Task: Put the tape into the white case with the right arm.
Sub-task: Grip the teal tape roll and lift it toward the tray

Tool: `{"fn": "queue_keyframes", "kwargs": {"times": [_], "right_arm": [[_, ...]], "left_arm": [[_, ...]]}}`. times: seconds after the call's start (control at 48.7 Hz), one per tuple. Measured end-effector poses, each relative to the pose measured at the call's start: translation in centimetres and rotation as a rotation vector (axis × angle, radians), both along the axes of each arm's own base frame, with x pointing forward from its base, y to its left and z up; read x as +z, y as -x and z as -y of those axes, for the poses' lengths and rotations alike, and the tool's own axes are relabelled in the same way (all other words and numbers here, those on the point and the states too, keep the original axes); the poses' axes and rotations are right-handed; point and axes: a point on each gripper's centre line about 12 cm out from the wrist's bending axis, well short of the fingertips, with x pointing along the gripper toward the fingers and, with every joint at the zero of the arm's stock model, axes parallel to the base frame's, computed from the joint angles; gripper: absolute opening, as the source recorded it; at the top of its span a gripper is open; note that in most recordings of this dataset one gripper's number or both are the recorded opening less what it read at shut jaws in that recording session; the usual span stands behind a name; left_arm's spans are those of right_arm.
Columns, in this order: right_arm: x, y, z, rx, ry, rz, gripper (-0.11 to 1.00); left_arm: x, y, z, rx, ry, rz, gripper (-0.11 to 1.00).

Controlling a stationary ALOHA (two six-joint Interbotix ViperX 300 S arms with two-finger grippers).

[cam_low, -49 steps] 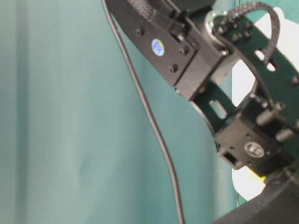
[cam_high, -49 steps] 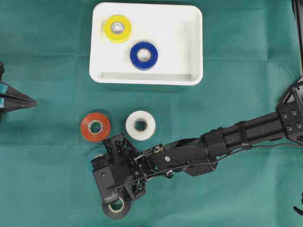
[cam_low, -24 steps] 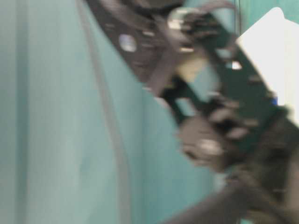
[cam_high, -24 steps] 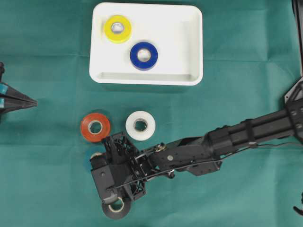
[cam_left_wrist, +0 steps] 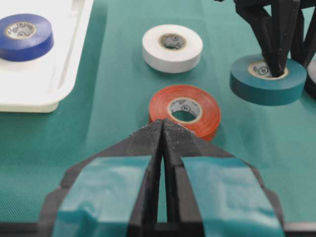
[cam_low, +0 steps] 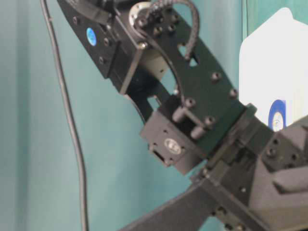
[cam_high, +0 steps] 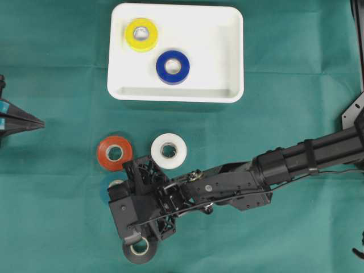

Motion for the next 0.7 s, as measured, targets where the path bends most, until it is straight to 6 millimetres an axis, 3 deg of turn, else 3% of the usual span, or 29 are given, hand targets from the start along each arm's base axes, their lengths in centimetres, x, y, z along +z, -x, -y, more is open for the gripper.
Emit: {"fn": "queue_keyframes", "kwargs": {"times": [0.123, 0.411, 0.699], "right_arm": [[0.0, -0.3, 1.5, -0.030, 0.001, -0.003, 0.02], [1.7, -1.1, 7.9, -0.156, 0.002, 0.012, 0.02], [2.7, -1.2, 12.7, -0.248, 0.005, 0.022, 0.02]], "left_arm": [[0.0, 0.0, 0.0, 0.000, 0.002, 0.000, 0.01], [0.0, 0.0, 0.0, 0.000, 0.002, 0.000, 0.01], [0.0, 0.0, 0.0, 0.000, 0.002, 0.000, 0.01]]}}
